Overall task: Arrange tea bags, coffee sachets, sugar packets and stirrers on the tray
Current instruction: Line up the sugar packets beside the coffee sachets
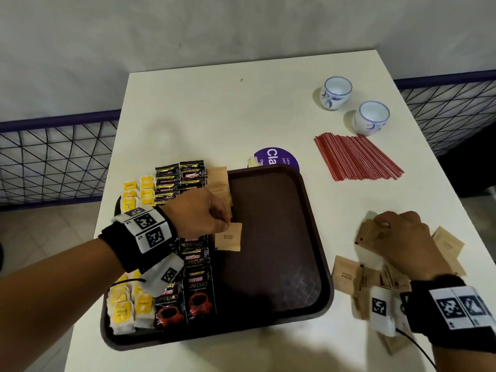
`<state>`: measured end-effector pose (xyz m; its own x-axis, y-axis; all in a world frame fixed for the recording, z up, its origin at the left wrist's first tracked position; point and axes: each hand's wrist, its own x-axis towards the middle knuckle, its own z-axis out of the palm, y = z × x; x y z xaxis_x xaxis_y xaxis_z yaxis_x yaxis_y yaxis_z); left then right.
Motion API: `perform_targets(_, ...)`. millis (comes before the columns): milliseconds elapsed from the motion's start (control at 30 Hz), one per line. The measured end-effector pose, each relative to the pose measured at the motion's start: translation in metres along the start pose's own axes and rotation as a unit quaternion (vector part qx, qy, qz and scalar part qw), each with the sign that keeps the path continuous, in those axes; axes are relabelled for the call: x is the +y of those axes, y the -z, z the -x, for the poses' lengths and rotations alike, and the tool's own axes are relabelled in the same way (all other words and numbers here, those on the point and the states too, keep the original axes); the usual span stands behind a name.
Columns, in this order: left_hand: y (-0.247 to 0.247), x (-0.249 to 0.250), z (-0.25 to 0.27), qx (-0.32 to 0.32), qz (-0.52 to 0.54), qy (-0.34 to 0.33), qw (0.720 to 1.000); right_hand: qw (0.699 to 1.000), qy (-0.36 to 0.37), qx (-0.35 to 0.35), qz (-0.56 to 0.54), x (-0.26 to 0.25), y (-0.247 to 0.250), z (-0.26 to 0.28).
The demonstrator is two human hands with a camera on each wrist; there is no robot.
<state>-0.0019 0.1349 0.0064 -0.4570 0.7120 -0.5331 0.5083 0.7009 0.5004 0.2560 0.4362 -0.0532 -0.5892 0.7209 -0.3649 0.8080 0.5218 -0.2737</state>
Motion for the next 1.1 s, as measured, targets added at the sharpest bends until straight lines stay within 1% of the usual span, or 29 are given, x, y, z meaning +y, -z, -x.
perform_targets(100,-0.004,0.000,0.000,0.018,-0.044,0.008,0.999,1.000,0.013,0.021,0.000,-0.001,-0.003,0.000)
perform_targets(233,-0.008,-0.003,-0.001,0.042,-0.137,-0.004,0.990,0.997,0.046,0.052,-0.014,-0.002,-0.001,0.001)
perform_targets(400,-0.012,-0.006,-0.001,0.035,-0.234,-0.007,0.972,0.994,0.078,0.069,-0.034,-0.005,0.006,0.005)
perform_targets(467,-0.012,-0.007,-0.001,0.040,-0.242,-0.001,0.969,0.994,0.083,0.054,-0.048,-0.005,0.011,0.005)
perform_targets(533,-0.013,-0.007,-0.002,0.050,-0.251,0.003,0.967,0.994,0.071,0.017,-0.080,-0.005,0.018,0.005)
perform_targets(600,-0.015,-0.008,-0.002,0.057,-0.262,0.004,0.963,0.991,0.066,-0.006,-0.113,-0.006,0.026,0.004)
perform_targets(833,-0.022,-0.010,-0.003,0.088,-0.287,0.000,0.954,0.973,0.074,-0.010,-0.218,-0.014,0.043,0.005)
perform_targets(967,-0.025,-0.013,-0.003,0.111,-0.293,-0.005,0.950,0.957,0.076,-0.032,-0.279,-0.024,0.046,0.011)
perform_targets(1100,-0.026,-0.015,-0.002,0.125,-0.274,-0.013,0.953,0.942,0.087,-0.057,-0.319,-0.042,0.041,0.020)
